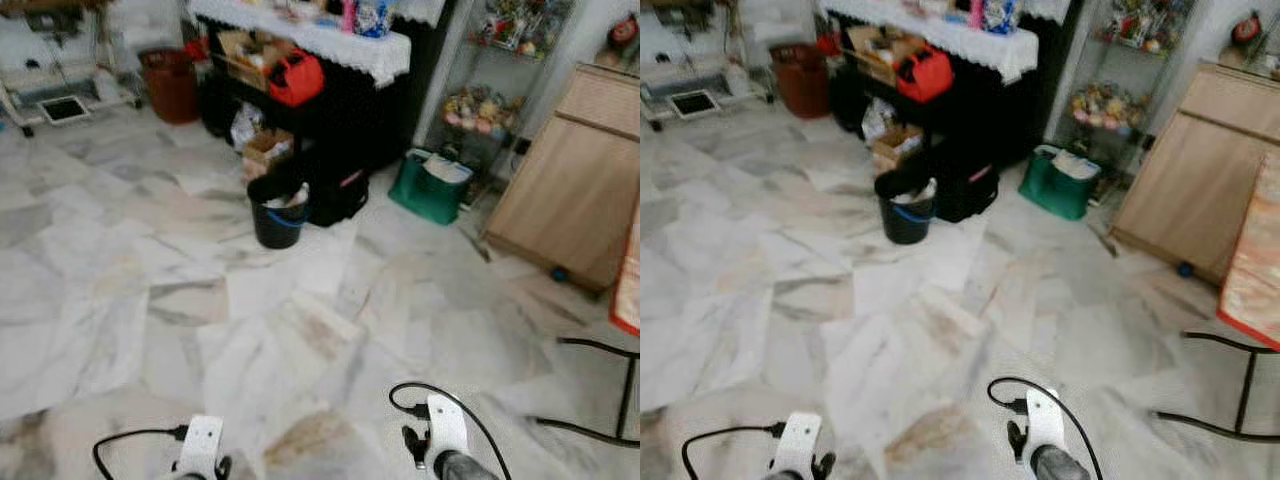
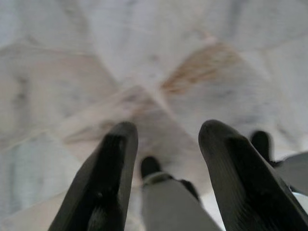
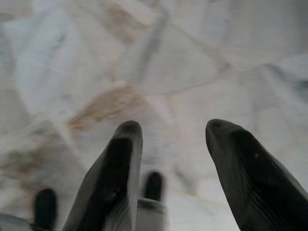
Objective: Setting the table
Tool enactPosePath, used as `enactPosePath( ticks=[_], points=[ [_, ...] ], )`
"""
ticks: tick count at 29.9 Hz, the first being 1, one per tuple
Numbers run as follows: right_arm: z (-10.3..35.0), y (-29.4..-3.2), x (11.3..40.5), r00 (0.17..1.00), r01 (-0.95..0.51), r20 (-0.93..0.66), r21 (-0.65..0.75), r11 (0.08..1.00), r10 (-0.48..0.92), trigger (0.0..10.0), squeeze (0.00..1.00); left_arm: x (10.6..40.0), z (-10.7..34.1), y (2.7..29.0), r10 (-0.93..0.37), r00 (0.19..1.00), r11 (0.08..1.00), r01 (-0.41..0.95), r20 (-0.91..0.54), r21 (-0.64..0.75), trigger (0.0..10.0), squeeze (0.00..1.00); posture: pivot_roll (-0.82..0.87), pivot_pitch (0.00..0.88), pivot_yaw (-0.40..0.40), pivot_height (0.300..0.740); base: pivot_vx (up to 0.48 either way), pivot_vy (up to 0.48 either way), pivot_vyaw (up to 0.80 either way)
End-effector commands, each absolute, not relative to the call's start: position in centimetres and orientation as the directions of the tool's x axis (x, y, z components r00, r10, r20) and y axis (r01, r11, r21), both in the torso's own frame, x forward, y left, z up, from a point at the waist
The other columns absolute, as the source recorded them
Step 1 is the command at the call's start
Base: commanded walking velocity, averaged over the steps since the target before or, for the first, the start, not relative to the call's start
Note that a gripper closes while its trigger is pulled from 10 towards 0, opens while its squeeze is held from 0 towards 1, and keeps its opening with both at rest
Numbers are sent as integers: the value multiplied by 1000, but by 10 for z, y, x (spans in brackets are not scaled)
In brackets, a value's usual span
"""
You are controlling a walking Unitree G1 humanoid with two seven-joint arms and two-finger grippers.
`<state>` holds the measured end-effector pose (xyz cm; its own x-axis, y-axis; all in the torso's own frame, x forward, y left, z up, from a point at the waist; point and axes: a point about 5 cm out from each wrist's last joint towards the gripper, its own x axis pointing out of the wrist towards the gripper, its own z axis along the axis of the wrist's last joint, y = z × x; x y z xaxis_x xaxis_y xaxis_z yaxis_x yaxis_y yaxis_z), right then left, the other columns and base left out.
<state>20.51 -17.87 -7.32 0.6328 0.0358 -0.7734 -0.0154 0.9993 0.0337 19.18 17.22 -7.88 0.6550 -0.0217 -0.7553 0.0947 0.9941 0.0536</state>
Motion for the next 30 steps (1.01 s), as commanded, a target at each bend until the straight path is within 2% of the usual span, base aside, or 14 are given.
enactPosePath(
  ticks=[1,4,18,30],
  points=[
    [-72,-180,207,638,-2,-769,35,999,28,10000,0,190,-80,169,-37,649,992,116,-760,51,10000,0,17,0,-86,740,0,-379,0],
    [-72,-180,207,637,-2,-771,35,999,28,10000,0,190,-80,169,-39,648,992,118,-760,49,10000,0,17,0,-86,740,0,-380,0],
    [-73,-178,206,633,-5,-773,43,999,37,10000,0,190,-80,168,-44,648,992,121,-760,45,10000,0,17,0,-84,740,0,-395,-670],
    [-72,-179,207,639,-4,-769,36,999,31,10000,0,191,-80,167,-47,644,988,141,-764,57,10000,0,17,0,-82,740,0,-385,0]
  ],
)
